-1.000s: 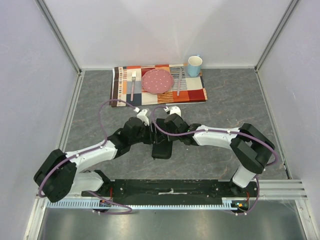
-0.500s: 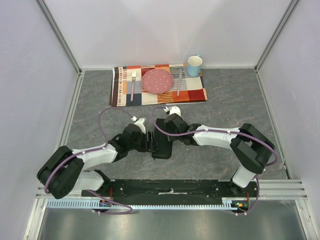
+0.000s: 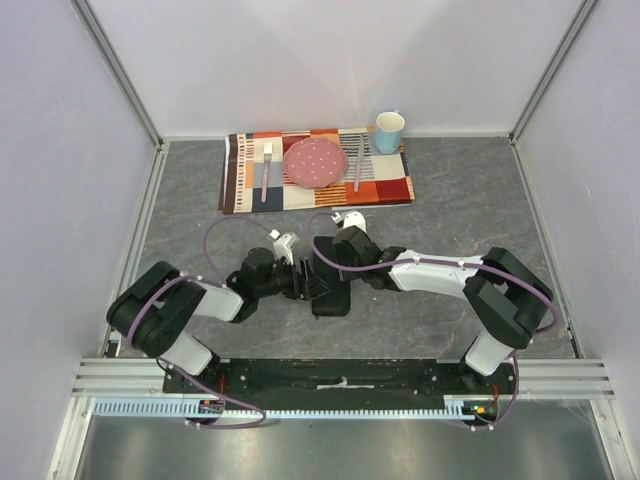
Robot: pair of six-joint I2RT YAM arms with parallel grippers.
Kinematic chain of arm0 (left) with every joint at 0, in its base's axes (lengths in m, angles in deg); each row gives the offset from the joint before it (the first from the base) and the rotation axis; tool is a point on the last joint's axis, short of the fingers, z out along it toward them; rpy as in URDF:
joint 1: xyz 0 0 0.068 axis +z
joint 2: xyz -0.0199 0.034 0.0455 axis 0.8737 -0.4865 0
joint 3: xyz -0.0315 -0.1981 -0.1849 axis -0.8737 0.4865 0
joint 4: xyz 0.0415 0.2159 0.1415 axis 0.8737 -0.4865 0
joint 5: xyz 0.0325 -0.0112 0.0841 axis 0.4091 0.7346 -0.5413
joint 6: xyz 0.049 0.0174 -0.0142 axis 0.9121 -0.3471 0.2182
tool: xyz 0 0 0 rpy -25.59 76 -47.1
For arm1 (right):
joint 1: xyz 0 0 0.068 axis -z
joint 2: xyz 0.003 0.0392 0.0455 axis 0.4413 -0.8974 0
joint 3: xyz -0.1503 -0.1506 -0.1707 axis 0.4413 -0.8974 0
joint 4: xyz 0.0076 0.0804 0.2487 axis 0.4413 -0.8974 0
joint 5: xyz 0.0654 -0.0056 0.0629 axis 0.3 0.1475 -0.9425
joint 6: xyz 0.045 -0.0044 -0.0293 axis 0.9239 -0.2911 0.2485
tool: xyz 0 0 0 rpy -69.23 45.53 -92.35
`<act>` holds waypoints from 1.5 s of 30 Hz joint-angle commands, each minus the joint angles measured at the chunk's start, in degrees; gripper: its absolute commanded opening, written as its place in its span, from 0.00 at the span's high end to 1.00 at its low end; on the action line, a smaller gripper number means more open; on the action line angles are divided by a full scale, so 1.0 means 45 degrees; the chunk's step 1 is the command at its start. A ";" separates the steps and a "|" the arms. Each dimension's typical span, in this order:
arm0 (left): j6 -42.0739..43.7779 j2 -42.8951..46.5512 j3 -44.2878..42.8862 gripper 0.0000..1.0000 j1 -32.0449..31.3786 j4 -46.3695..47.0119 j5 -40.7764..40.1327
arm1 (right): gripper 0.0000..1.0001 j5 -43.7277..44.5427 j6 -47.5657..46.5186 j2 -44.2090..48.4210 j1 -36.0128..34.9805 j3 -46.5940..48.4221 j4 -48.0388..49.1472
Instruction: Sort the hair-cutting tools
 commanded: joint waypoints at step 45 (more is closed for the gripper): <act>0.0687 0.3771 -0.0771 0.98 0.0069 -0.4550 0.1993 | 0.32 -0.2584 -0.0271 0.5142 0.0299 -0.2093 -0.1339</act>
